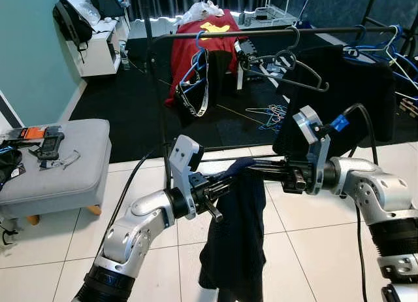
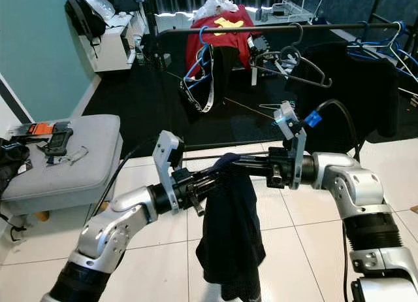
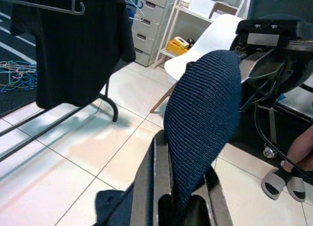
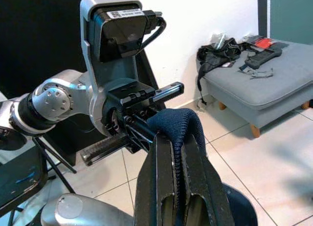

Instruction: Hang hanger

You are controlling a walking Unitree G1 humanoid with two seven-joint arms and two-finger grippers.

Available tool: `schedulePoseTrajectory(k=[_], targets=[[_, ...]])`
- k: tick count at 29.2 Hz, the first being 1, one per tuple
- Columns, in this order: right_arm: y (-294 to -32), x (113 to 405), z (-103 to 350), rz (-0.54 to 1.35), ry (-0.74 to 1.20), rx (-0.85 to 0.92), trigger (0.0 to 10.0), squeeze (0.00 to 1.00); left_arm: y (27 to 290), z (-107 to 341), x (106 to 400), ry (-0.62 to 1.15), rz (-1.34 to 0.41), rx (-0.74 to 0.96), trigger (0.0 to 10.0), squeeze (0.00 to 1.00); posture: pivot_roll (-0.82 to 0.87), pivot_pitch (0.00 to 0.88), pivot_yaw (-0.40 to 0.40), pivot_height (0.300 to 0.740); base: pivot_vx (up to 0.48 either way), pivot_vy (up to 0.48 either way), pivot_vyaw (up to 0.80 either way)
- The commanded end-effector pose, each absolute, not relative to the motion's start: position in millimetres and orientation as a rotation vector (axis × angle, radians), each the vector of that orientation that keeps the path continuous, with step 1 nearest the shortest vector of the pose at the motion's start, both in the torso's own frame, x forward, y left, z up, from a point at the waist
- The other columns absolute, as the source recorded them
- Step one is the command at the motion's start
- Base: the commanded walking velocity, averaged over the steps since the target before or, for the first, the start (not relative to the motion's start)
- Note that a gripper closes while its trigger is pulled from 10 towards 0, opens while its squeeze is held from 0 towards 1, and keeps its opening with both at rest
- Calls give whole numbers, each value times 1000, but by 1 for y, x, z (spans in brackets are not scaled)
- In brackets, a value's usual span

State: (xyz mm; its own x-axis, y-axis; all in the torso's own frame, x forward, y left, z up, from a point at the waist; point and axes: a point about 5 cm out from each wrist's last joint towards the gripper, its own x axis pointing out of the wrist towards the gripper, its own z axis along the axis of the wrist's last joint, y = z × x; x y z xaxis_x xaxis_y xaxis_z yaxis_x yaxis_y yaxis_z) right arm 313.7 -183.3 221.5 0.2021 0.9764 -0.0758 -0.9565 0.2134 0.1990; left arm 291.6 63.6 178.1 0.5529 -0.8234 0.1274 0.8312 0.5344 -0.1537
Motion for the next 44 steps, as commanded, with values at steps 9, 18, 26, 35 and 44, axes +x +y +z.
schedulePoseTrajectory(k=[9,18,26,35,44], targets=[[-180,311,213,1342,210,138,10000,1000,83,196,306,-128,-872,-218,0,0,-45,48,51,740,0,0,0],[-192,313,199,1162,149,23,10000,0,95,215,316,-204,-820,-267,0,0,-51,36,61,740,0,0,0],[-228,338,191,638,-1,-100,10000,0,102,226,319,-232,-831,-249,0,0,-57,36,70,740,0,0,0],[-260,319,121,274,74,-41,10000,0,110,229,322,-220,-961,-200,0,0,-52,45,64,740,0,0,0],[-190,293,114,697,-94,25,10000,753,104,230,322,-173,-1147,-88,0,0,-57,47,94,740,0,0,0]])
